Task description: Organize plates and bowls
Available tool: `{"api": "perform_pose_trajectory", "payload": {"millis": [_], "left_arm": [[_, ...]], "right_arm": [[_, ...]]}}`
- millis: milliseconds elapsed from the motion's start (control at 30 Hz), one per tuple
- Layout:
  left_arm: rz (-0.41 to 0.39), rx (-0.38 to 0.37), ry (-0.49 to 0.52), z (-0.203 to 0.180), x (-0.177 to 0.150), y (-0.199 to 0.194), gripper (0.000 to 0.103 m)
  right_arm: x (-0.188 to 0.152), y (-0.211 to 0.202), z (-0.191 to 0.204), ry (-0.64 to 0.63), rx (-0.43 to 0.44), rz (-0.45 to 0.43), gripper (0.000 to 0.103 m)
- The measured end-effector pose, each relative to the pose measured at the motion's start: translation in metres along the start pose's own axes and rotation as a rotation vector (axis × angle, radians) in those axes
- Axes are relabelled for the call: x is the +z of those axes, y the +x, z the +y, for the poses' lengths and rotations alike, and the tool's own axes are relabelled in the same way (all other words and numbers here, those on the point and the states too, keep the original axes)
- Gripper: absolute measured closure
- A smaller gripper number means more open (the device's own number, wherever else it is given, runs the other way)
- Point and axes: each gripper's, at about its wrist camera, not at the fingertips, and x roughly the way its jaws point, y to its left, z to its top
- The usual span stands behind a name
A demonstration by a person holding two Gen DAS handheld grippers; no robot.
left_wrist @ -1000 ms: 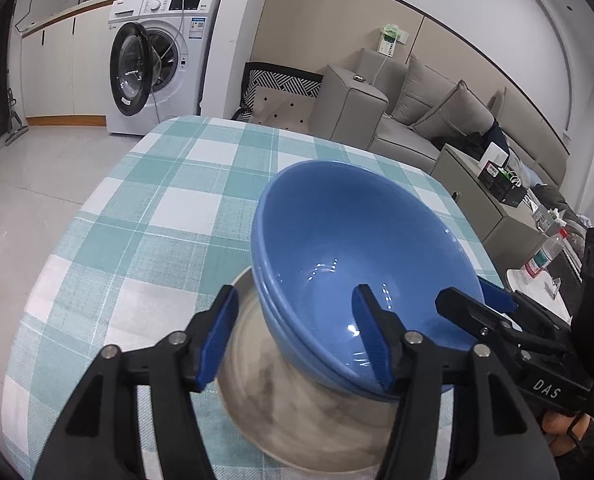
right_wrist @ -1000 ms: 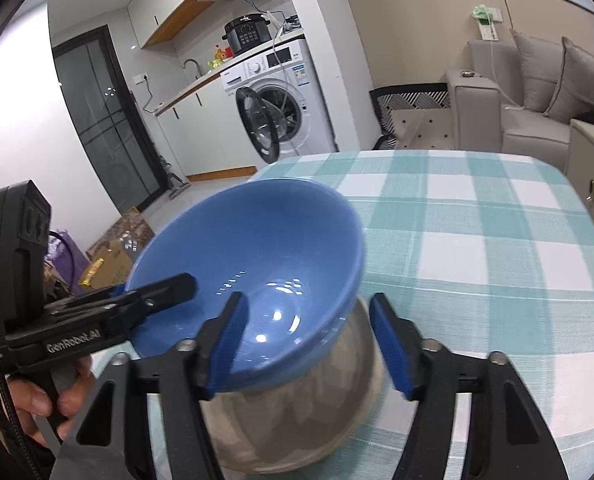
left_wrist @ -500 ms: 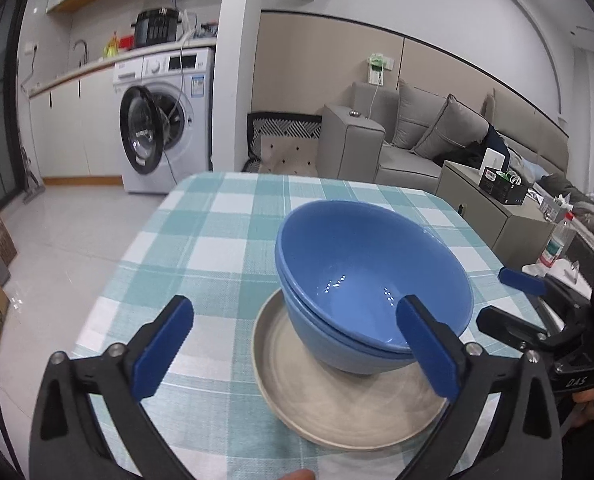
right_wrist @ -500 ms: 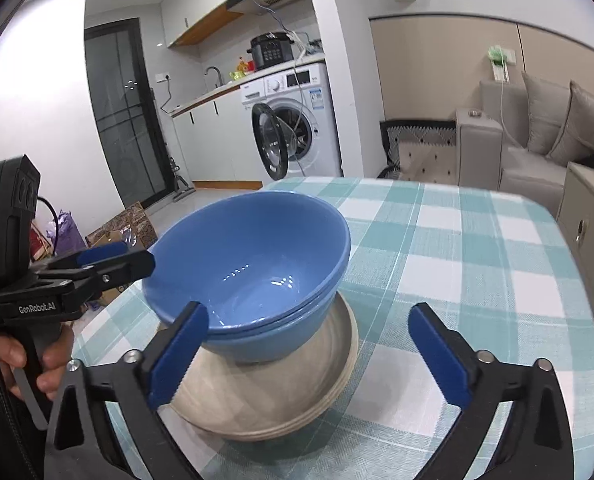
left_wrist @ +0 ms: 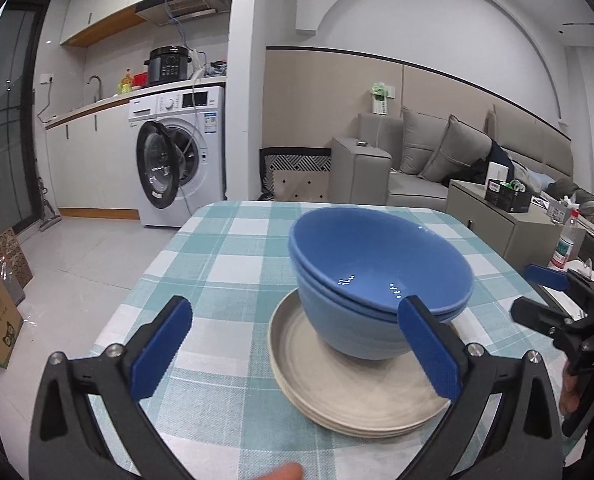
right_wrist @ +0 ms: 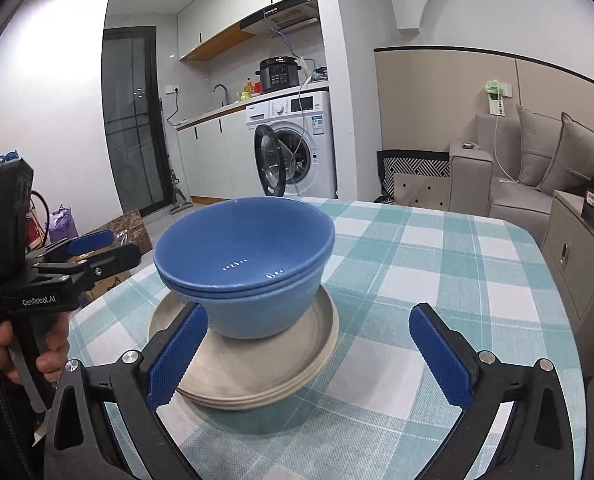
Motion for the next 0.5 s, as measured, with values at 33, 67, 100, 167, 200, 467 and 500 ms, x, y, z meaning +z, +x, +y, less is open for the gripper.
{"api": "perform_pose_trajectory", "payload": {"millis": [33, 67, 100, 167, 200, 467, 500], "left_arm": [[0.0, 0.007, 0.004, 0.0, -0.002, 0.001, 0.0], [-0.001, 0.013, 0.009, 0.001, -0.005, 0.001, 0.0], [-0.006, 0.019, 0.01, 0.002, -0.007, 0.002, 0.0], [-0.021, 0.012, 0.004, 0.004, -0.012, 0.002, 0.0], [-0.02, 0.009, 0.003, 0.005, -0.014, 0.003, 0.0], [-0.043, 0.014, 0.0, 0.007, -0.025, 0.005, 0.0], [-0.051, 0.011, -0.01, 0.009, -0.026, 0.005, 0.0]], "right_arm": [[-0.002, -0.001, -0.001, 0.004, 0.001, -0.004, 0.0], [-0.004, -0.003, -0.002, 0.006, 0.005, -0.008, 0.0], [-0.006, -0.004, -0.003, 0.003, 0.009, -0.014, 0.0], [-0.01, -0.006, -0.004, -0.008, 0.006, -0.021, 0.0], [-0.011, -0.007, -0.003, -0.014, 0.004, -0.025, 0.0], [-0.018, -0.012, 0.006, -0.039, 0.036, -0.062, 0.0], [-0.02, -0.01, 0.009, -0.047, 0.038, -0.059, 0.0]]}}
